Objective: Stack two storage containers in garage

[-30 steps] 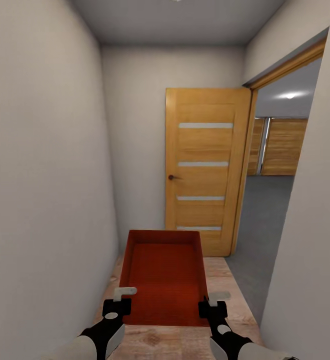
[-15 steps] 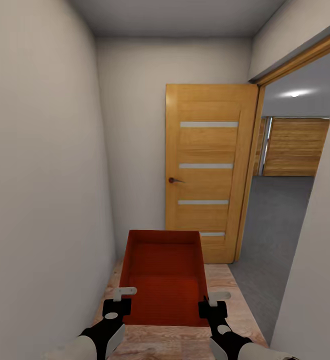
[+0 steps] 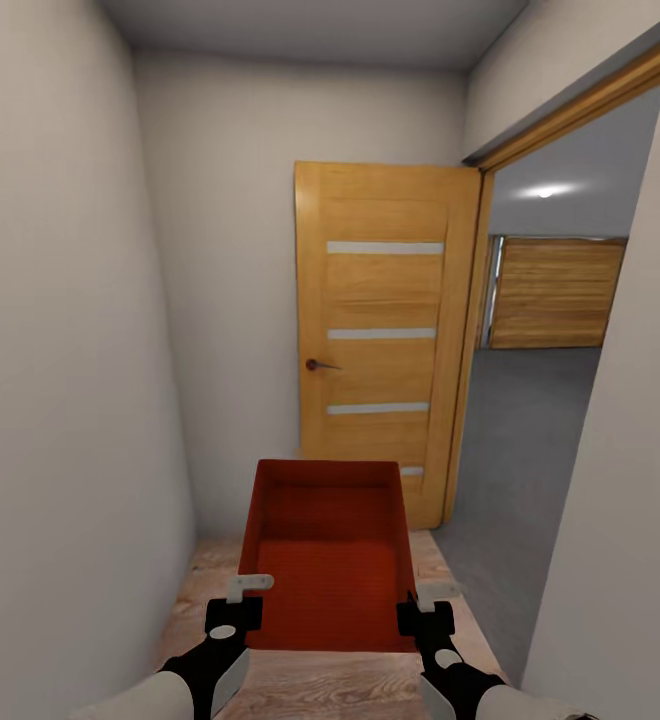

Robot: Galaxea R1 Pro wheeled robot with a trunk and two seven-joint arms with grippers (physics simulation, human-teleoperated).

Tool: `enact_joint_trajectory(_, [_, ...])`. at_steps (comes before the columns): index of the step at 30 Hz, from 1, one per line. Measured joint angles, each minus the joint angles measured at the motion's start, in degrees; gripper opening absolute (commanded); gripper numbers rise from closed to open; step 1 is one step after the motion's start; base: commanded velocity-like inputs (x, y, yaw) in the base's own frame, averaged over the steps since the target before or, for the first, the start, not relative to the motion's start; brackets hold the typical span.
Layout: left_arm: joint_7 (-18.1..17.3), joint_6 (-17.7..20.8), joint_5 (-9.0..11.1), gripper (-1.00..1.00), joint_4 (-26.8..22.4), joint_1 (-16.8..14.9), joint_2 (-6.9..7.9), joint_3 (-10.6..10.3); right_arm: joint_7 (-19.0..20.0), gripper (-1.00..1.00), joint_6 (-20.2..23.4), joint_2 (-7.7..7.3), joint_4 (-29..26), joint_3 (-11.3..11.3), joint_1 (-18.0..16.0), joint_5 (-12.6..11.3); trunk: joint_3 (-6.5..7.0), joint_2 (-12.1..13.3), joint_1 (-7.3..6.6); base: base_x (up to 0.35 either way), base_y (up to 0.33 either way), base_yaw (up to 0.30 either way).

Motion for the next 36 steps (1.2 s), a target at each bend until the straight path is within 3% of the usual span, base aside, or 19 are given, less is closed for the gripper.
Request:
enact_joint_trajectory(18, [0.2, 0.2, 0.0, -1.0, 0.0, 0.0, -0.14, 0.0, 0.1, -1.0, 0.2, -0.12, 0.0, -0.4, 0.0, 0.5, 0.0, 0.0, -0.01, 0.042, 0.012, -0.285])
enact_joint_trajectory(36, [0.2, 0.4, 0.0, -1.0, -0.2, 0.0, -0.09, -0.1, 0.1, -1.0, 0.1, -0.08, 0.0, -0.3, 0.1, 0.2, -0.01, 0.0, -0.02, 0.2, 0.254, -0.285])
